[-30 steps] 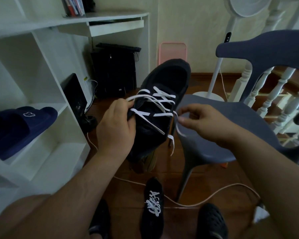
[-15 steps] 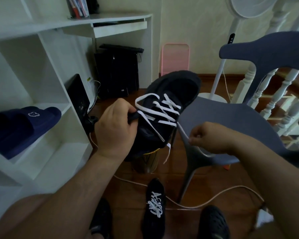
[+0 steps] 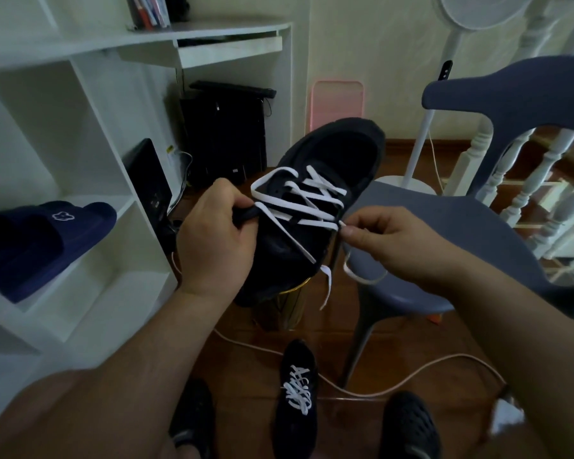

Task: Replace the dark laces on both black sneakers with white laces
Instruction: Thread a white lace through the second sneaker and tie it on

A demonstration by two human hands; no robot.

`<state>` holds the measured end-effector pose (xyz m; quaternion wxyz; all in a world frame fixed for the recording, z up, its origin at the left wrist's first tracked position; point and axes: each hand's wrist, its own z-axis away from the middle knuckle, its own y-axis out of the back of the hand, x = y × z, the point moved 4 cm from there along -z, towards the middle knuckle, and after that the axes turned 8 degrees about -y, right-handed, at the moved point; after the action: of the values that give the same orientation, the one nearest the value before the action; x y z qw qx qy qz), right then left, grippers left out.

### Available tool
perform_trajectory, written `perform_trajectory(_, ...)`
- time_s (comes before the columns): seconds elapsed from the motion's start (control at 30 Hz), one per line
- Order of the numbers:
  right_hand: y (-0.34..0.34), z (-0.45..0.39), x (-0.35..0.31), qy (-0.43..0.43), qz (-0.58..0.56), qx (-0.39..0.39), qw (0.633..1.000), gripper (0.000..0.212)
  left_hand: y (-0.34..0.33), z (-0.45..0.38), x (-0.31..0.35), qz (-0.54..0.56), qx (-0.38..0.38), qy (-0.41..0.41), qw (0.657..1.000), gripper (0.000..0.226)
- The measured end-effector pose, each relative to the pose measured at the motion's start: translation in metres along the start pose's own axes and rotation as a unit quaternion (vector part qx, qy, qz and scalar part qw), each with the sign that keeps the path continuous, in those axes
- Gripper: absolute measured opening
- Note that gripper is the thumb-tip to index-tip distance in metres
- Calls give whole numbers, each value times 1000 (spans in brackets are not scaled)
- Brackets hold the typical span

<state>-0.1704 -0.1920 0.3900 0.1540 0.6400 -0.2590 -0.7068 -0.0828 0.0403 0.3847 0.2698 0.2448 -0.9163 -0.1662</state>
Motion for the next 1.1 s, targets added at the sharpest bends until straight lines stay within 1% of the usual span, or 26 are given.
perform_trajectory(0.1,3,-6,13,-71,79,-8,994,19,1,-1,-11,52,20,108,993,25)
perform_trajectory(0.17,5,-9,20,-114,158,-24,981,23,2,-2,-19,77,38,152,985,23)
perform_trajectory(0.23,7,-9,26,-154,237,-48,958,26,3,-2,-24,81,40,170,981,23)
perform_trajectory(0.3,11,-9,30,-186,291,-65,936,28,2,-2,-25,81,40,177,980,22)
perform_trajectory(0.4,14,-10,35,-218,314,-83,920,23,2,-1,-26,88,40,185,978,21)
perform_trajectory(0.47,14,-10,35,-221,328,-89,914,22,2,-1,-23,82,31,171,981,20)
perform_trajectory(0.57,17,-10,35,-202,332,-71,919,17,3,-2,-19,71,15,144,987,20)
perform_trajectory(0.6,19,-11,33,-196,324,-58,924,19,2,-2,-19,71,12,143,987,20)
perform_trajectory(0.63,22,-11,31,-195,301,-34,933,22,2,-2,-20,71,8,145,987,19)
perform_trajectory(0.7,27,-10,20,-189,217,27,957,20,-1,-1,-18,66,-6,142,988,21)
perform_trajectory(0.73,27,-10,12,-170,175,52,969,17,-2,-1,-16,61,-16,135,989,22)
perform_trajectory(0.8,25,-7,-5,-83,141,85,983,13,-5,2,-11,33,-39,110,993,24)
perform_trajectory(0.87,14,0,-24,17,141,90,986,19,-8,4,-3,-9,-51,72,996,22)
perform_trajectory(0.93,3,3,-34,85,137,102,982,25,-9,6,2,-27,-55,47,997,22)
perform_trajectory(1.0,-8,1,-38,123,121,138,975,26,-11,9,5,-27,-58,39,997,22)
perform_trajectory(1.1,-24,-4,-37,112,76,189,973,24,-12,10,10,-22,-53,34,998,24)
